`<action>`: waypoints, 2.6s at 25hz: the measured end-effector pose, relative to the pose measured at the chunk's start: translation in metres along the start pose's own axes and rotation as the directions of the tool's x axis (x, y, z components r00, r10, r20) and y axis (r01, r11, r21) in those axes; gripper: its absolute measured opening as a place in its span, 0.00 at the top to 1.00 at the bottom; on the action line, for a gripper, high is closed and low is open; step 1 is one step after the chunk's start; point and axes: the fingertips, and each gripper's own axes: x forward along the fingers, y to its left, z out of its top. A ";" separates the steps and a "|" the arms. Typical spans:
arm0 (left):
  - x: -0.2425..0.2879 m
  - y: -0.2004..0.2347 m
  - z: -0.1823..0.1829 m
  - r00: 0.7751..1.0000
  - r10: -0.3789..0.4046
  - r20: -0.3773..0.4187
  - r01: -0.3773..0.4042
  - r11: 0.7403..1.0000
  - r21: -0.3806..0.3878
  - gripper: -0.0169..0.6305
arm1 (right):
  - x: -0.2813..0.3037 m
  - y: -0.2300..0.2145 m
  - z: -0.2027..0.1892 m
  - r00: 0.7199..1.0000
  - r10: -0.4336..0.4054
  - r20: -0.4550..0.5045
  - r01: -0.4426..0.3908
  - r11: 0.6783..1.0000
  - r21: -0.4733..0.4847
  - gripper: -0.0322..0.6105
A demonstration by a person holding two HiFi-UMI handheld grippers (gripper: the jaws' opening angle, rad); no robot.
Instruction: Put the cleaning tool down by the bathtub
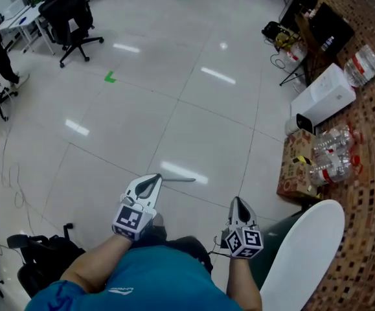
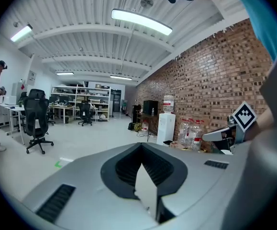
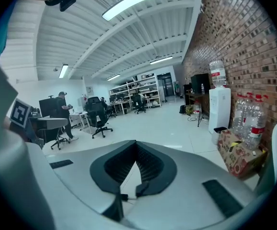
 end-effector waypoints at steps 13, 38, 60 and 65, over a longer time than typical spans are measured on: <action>0.024 -0.036 -0.036 0.992 -0.121 -0.037 0.122 0.992 0.027 0.97 | -0.006 0.013 -0.032 0.996 0.076 -0.039 -0.075 0.997 0.029 0.93; 0.244 -0.060 -0.314 0.975 -0.105 -0.197 0.101 0.994 -0.032 0.88 | 0.008 -0.202 -0.242 0.952 -0.300 -0.061 0.305 0.948 0.093 0.93; 0.306 0.040 -0.507 0.999 -0.003 -0.046 0.003 1.000 -0.002 0.97 | 0.339 -0.108 -0.461 0.930 0.293 -0.223 -0.350 0.894 -0.282 0.77; 0.294 0.079 -0.549 0.997 0.008 -0.082 -0.003 0.998 0.067 0.97 | 0.382 -0.068 -0.501 0.896 0.365 -0.253 -0.435 0.837 -0.331 0.74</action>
